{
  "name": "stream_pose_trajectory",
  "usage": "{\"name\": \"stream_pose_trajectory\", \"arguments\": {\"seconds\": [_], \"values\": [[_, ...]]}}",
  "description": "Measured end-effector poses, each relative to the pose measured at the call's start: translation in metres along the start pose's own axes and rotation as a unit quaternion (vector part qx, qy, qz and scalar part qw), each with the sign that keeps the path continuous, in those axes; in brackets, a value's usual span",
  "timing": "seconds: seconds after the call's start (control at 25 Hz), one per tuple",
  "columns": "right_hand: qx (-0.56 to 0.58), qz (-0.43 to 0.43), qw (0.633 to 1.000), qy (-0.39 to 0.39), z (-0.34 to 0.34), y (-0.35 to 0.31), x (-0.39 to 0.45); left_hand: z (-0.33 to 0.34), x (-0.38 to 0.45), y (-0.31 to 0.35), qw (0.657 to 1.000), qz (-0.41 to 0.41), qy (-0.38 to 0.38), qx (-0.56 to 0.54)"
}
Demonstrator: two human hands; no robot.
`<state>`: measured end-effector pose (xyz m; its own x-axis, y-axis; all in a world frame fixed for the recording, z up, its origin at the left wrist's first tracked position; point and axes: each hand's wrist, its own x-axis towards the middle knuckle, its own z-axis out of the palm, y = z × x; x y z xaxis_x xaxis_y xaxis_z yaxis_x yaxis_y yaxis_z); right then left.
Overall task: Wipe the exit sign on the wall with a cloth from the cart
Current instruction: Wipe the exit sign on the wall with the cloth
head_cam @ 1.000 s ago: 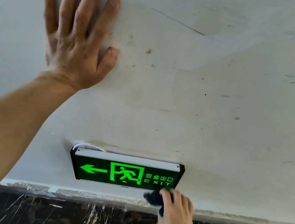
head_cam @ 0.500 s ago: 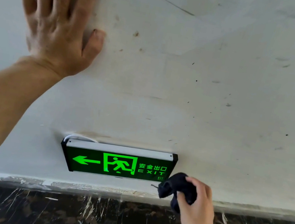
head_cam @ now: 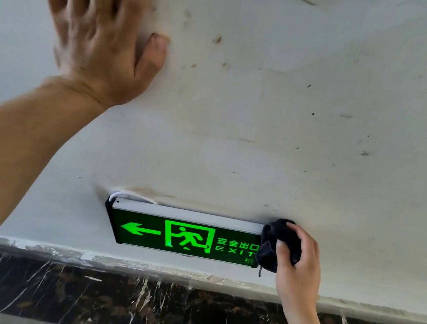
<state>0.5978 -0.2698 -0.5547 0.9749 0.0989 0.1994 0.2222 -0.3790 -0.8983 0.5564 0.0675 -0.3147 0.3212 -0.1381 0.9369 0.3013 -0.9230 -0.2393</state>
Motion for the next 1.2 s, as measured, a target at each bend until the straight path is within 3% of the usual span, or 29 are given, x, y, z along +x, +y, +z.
{"name": "stream_pose_trajectory", "arguments": {"seconds": [0.56, 0.84, 0.96, 1.08, 1.2], "values": [[-0.077, 0.124, 0.988, -0.057, 0.025, 0.067, -0.013, 0.002, -0.001, -0.002, 1.000, -0.026, -0.004, -0.005], [-0.026, 0.198, 0.977, -0.073, 0.036, 0.081, -0.018, -0.003, 0.000, 0.002, 1.000, -0.020, 0.008, 0.006], [0.036, 0.297, 0.950, -0.090, 0.031, 0.086, -0.017, -0.007, 0.002, 0.004, 1.000, -0.020, 0.002, 0.016], [0.131, 0.424, 0.894, -0.062, 0.030, 0.093, -0.030, -0.010, 0.003, 0.005, 1.000, -0.008, -0.002, 0.029], [0.226, 0.482, 0.844, -0.069, 0.038, 0.090, -0.040, -0.009, 0.003, 0.004, 0.999, -0.001, -0.003, 0.037]]}}
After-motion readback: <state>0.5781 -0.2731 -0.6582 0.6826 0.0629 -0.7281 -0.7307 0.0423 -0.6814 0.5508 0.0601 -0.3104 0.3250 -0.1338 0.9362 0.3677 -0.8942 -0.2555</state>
